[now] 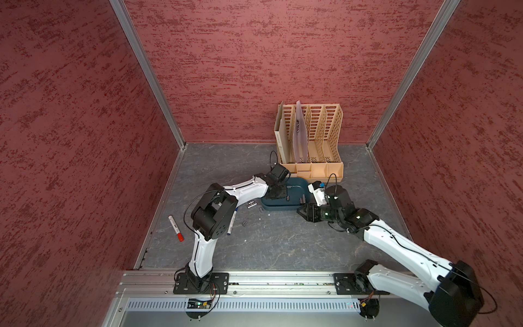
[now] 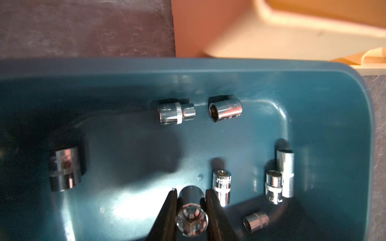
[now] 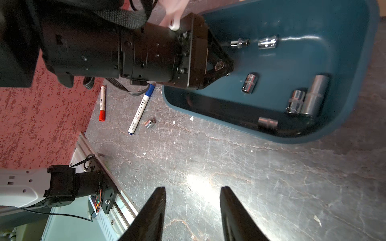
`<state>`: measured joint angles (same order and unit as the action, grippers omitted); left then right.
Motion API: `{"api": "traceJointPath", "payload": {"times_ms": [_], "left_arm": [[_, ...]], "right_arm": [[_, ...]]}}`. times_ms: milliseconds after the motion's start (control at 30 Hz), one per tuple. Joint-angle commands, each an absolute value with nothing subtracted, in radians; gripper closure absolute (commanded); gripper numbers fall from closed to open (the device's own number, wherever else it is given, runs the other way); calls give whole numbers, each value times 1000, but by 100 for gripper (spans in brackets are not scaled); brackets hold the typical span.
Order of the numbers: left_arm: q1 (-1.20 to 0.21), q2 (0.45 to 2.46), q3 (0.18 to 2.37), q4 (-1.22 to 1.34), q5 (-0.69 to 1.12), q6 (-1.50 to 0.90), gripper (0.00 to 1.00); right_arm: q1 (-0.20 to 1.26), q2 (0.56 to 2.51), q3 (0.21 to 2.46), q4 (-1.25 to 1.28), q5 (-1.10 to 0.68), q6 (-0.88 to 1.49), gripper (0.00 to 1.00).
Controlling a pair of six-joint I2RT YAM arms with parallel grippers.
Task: Put the socket on the desktop into the storage box
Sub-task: Place the socket head in the storage box, then pick up the socket head at the center of the board.
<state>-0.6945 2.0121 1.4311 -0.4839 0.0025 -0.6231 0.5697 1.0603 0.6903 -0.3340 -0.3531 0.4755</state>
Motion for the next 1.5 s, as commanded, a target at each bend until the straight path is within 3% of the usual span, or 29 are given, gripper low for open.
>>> {"api": "traceJointPath", "payload": {"times_ms": [0,367,533,1067,1467], "left_arm": [[-690,2035,1457,-491,2,-606,81],[-690,2034,1455,-491,2,-604,72],[-690,2032,1455,-494,-1,-603,60],[-693,1909,1401,-492,16,-584,53],[-692,1700,1200,-463,34,-596,49]], "right_arm": [[559,1043,676,-322,-332,482,53],[560,1042,670,-318,-333,488,53],[559,1039,668,-318,-333,491,53],[561,1021,696,-366,-339,456,53],[606,1054,751,-372,-397,419,53]]}}
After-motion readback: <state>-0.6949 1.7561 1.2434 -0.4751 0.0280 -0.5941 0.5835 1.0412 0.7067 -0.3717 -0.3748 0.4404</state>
